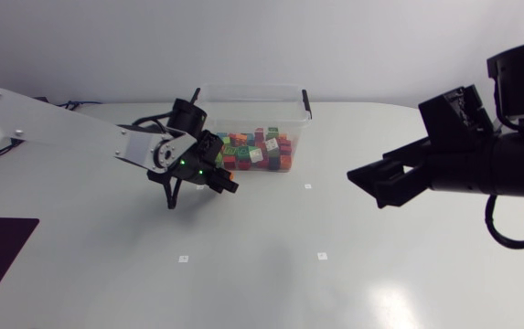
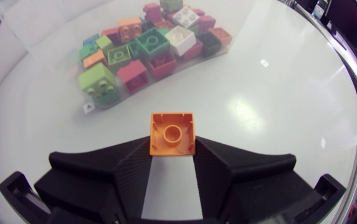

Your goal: Place the duplo bricks in the container

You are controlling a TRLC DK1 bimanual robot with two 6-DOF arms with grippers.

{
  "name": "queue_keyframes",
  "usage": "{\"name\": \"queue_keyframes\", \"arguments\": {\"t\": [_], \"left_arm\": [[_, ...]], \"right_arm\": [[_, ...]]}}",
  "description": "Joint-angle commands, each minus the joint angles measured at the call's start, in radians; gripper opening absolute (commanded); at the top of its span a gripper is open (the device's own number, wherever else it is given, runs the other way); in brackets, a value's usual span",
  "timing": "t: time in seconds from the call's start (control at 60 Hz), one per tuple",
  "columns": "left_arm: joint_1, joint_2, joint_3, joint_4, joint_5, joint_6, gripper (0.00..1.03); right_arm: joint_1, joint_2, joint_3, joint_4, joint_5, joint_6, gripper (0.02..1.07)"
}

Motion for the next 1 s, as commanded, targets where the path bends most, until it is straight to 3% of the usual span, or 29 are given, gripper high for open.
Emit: {"name": "queue_keyframes", "arguments": {"t": [0.0,0.25,0.433,0.983], "left_arm": [[0.01,-0.143,-0.021,-0.034,0.018,-0.001,0.32],[0.027,-0.263,0.068,-0.134,0.025,-0.004,0.32],[0.018,-0.264,0.16,-0.148,0.027,-0.017,0.32],[0.013,0.007,0.508,-0.162,0.018,-0.037,0.32]], "right_arm": [[-0.009,-0.057,-0.077,0.001,0.025,0.002,1.03],[-0.023,-0.173,-0.198,0.023,0.086,-0.023,1.03],[-0.04,-0.285,-0.263,0.017,0.103,-0.04,1.03],[-0.09,-0.483,-0.385,0.06,0.125,-0.09,1.03]]}}
